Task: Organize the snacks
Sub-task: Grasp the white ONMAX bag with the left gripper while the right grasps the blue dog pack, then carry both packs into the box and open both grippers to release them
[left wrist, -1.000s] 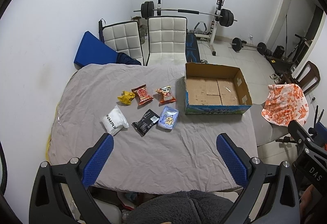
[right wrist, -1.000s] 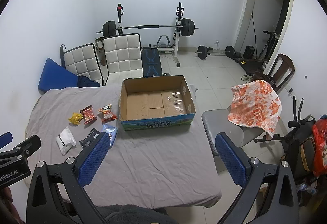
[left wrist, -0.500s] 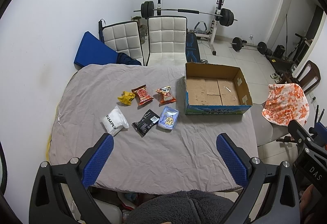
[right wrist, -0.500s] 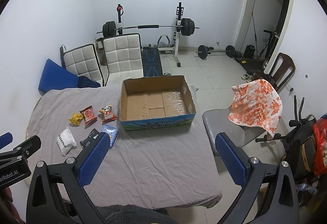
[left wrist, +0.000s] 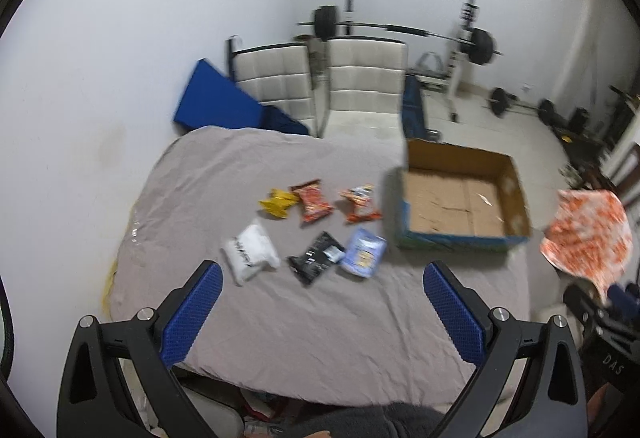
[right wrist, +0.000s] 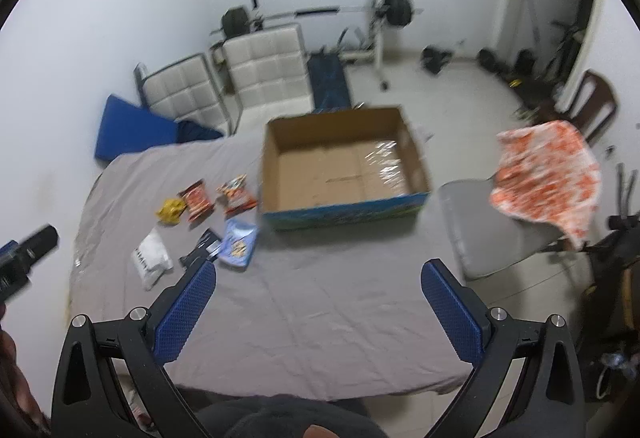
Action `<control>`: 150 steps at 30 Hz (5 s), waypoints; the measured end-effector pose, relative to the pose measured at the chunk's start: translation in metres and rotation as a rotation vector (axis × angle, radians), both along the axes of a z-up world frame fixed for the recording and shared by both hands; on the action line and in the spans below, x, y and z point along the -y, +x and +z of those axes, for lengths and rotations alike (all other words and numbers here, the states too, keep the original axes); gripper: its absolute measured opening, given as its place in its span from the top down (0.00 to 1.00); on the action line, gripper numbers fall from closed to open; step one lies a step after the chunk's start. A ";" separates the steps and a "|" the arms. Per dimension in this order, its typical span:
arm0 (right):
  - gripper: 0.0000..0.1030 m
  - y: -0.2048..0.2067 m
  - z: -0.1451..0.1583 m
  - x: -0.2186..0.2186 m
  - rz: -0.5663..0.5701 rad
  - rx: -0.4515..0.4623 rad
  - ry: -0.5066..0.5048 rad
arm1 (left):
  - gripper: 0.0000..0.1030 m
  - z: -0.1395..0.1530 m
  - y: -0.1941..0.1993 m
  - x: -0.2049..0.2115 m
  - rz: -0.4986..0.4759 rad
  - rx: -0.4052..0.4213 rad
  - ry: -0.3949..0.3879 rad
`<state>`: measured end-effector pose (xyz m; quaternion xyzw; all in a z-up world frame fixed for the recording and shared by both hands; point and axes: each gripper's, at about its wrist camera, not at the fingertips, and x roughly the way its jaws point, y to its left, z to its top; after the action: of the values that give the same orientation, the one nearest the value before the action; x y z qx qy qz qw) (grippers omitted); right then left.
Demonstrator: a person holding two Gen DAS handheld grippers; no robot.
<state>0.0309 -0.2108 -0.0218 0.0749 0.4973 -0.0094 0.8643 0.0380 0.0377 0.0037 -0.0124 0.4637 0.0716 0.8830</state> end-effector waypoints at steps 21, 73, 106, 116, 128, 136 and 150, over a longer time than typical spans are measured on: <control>0.00 0.171 -0.304 -0.158 0.060 -0.493 0.170 | 0.00 -0.237 0.128 -0.170 0.029 -0.438 -0.017; 0.59 0.200 -0.481 -0.252 -0.002 -0.741 -0.016 | 0.31 -0.442 0.189 -0.186 -0.033 -0.672 -0.134; 0.67 0.193 -0.221 -0.103 0.179 -0.367 0.202 | 0.31 -0.200 0.184 -0.027 -0.122 -0.354 -0.222; 0.67 0.238 -0.169 0.024 0.138 -0.282 0.170 | 0.31 -0.165 0.241 0.089 -0.195 -0.278 -0.221; 0.67 0.322 -0.239 0.119 0.106 -0.374 0.137 | 0.31 -0.230 0.337 0.178 -0.198 -0.405 -0.290; 0.67 0.370 -0.311 0.140 0.120 -0.468 0.076 | 0.31 -0.308 0.385 0.203 -0.137 -0.573 -0.384; 0.63 0.423 -0.373 0.151 0.179 -0.555 0.008 | 0.29 -0.361 0.418 0.251 -0.134 -0.649 -0.381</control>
<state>0.4541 -0.3620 -0.3953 0.0287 0.7194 0.0489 0.6923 0.4560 -0.2131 -0.3569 -0.1227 0.7240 -0.0738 0.6747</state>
